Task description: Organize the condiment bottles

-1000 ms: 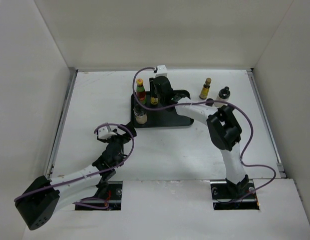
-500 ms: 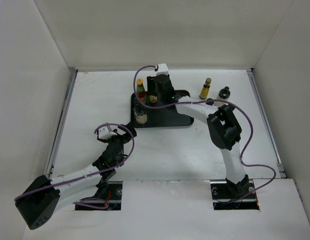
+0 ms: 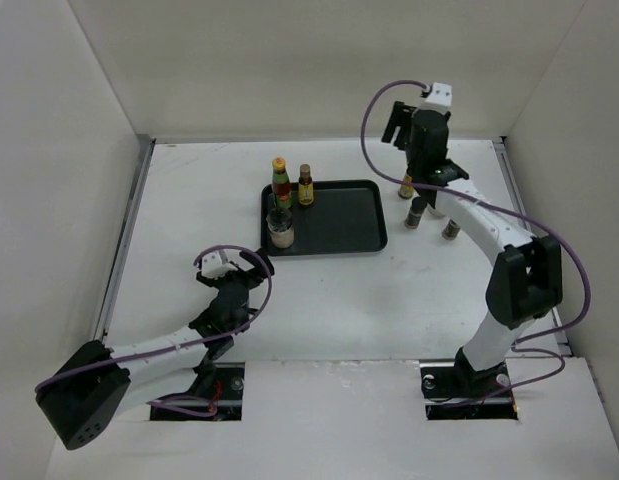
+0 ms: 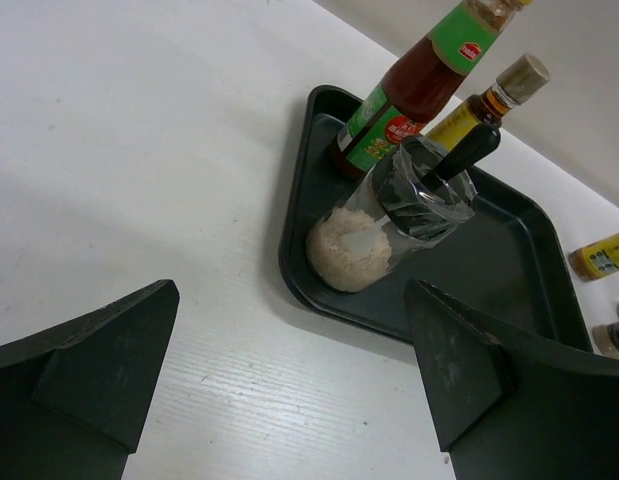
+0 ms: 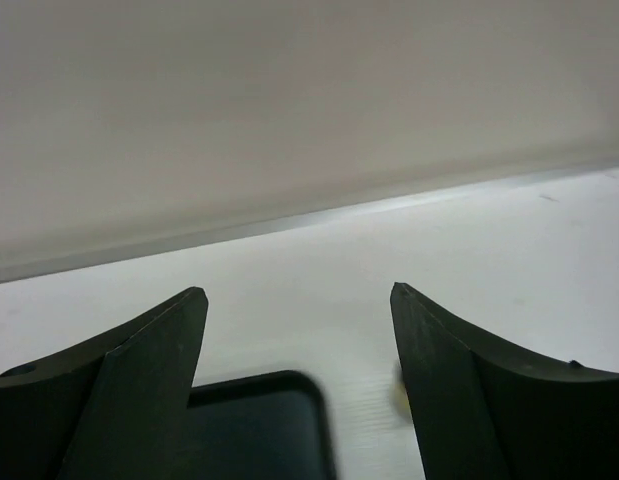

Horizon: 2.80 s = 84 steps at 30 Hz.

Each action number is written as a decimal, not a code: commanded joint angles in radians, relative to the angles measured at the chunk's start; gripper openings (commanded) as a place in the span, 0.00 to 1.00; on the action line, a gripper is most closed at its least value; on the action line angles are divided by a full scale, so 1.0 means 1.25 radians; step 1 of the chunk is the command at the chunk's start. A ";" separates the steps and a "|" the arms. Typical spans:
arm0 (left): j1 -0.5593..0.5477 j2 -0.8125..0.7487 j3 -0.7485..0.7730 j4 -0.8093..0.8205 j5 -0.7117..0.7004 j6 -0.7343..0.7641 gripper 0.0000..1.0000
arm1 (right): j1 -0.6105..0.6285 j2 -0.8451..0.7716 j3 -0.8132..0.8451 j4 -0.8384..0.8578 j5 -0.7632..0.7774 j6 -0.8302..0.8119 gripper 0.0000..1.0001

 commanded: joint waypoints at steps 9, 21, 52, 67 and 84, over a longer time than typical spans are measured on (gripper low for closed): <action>0.017 0.032 0.022 0.053 0.012 -0.009 1.00 | -0.126 0.127 0.025 -0.077 -0.013 -0.049 0.78; 0.022 0.084 0.034 0.074 0.044 -0.011 1.00 | -0.142 0.163 0.000 -0.064 -0.047 -0.028 0.41; 0.024 0.085 0.033 0.086 0.057 -0.009 1.00 | 0.305 0.046 -0.119 0.122 -0.027 -0.027 0.29; 0.016 0.102 0.037 0.086 0.056 -0.009 1.00 | 0.400 0.073 -0.201 0.163 0.064 -0.017 0.63; 0.003 0.100 0.042 0.087 0.076 -0.011 1.00 | 0.054 -0.179 -0.433 0.054 0.147 0.030 0.92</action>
